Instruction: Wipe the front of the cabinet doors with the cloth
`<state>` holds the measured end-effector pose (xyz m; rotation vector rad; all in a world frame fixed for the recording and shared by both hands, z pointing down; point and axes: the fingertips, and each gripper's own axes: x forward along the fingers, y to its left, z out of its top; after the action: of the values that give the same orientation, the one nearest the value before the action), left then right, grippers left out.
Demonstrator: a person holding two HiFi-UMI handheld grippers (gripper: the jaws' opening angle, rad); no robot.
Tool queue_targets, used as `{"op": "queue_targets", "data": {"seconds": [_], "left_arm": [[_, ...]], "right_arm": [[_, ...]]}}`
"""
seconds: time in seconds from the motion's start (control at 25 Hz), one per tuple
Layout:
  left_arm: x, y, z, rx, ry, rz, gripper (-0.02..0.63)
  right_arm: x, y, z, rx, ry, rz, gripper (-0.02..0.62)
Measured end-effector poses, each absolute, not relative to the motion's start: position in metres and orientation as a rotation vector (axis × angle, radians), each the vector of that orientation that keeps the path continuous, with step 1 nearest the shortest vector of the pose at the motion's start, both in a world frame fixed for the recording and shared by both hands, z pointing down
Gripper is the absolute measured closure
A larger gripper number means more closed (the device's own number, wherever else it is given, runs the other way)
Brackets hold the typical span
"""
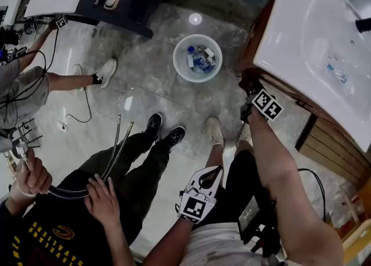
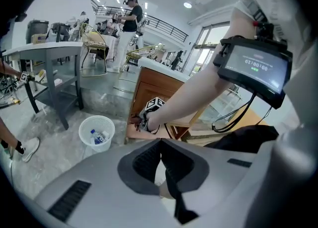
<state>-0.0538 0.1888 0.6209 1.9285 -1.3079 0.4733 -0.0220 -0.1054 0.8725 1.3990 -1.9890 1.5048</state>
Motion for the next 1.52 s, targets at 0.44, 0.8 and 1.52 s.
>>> {"op": "queue_targets", "data": {"seconds": [0.44,0.8,1.52], "left_arm": [[-0.031,0.169,0.620,1.995,-1.247,0.507,0.594],[-0.005,0.164,0.594,2.112,-1.172,0.527,0.594],[0.015,0.153,0.595,2.251,-1.101,0.574,0.594]], "right_arm": [[0.156,-0.099,0.881,1.782,-1.715,1.382,0.474],[0.251,-0.071,0.839,1.849,-1.657,1.296,0.474],[0.218,-0.051,0.830,1.733,-1.817,1.435,0.474]]}}
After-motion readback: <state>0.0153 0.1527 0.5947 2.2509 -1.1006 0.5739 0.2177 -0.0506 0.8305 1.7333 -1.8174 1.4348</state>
